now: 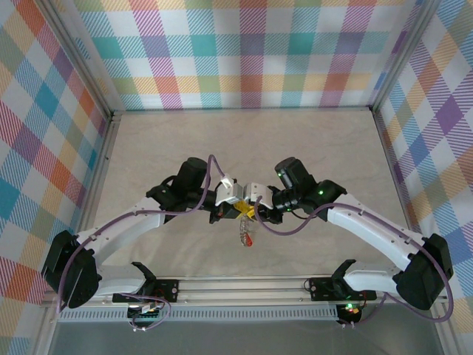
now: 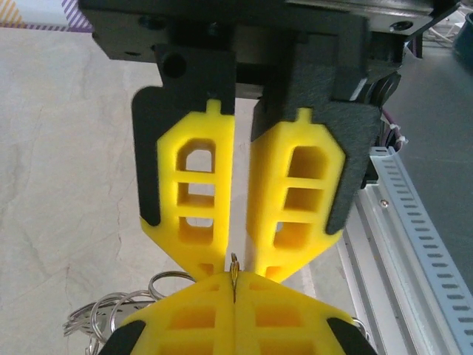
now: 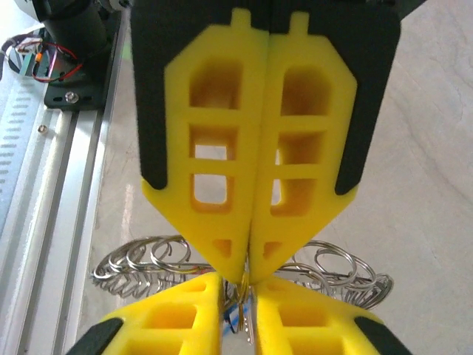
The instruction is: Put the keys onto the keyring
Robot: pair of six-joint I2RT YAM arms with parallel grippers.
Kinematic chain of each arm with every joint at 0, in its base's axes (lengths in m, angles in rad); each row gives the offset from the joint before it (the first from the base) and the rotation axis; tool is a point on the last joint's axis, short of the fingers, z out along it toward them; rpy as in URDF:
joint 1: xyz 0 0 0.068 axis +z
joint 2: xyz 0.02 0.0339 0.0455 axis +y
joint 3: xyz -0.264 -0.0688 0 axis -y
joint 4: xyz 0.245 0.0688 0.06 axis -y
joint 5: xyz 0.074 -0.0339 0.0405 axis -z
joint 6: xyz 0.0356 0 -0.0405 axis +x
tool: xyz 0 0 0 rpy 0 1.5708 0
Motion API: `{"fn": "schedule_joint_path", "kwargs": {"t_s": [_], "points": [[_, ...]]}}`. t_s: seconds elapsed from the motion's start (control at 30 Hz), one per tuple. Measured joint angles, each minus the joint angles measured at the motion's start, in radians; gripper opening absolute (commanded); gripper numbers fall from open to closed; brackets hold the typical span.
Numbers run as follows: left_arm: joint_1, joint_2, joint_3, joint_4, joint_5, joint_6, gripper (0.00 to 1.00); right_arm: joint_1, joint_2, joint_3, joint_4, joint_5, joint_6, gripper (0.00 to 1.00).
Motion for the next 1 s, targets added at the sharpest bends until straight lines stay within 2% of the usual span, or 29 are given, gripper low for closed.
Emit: {"fn": "schedule_joint_path", "kwargs": {"t_s": [0.17,0.23,0.33,0.5,0.6,0.73,0.83,1.0], "points": [[0.028,-0.016,-0.014,0.036,0.036,-0.029,0.00,-0.032,-0.045,-0.012,0.014,-0.011,0.001,0.21],[0.035,-0.034,-0.030,0.062,0.045,-0.036,0.00,-0.045,-0.071,-0.022,0.017,-0.022,0.005,0.15],[0.038,-0.061,-0.056,0.095,0.053,-0.043,0.00,-0.059,-0.092,-0.030,0.018,-0.042,0.014,0.12],[0.039,-0.071,-0.071,0.134,0.064,-0.058,0.00,-0.059,-0.093,-0.033,0.030,-0.080,0.029,0.20],[0.039,-0.071,-0.075,0.148,0.064,-0.067,0.00,-0.059,-0.080,-0.034,0.053,-0.106,0.040,0.21],[0.039,-0.071,-0.082,0.173,0.065,-0.079,0.00,-0.059,-0.055,-0.034,0.067,-0.128,0.052,0.08],[0.039,-0.072,-0.093,0.199,0.070,-0.096,0.00,-0.062,-0.039,-0.034,0.074,-0.137,0.053,0.03],[0.043,-0.075,-0.126,0.252,0.068,-0.130,0.00,-0.064,-0.027,-0.044,0.089,-0.146,0.058,0.02]]}}
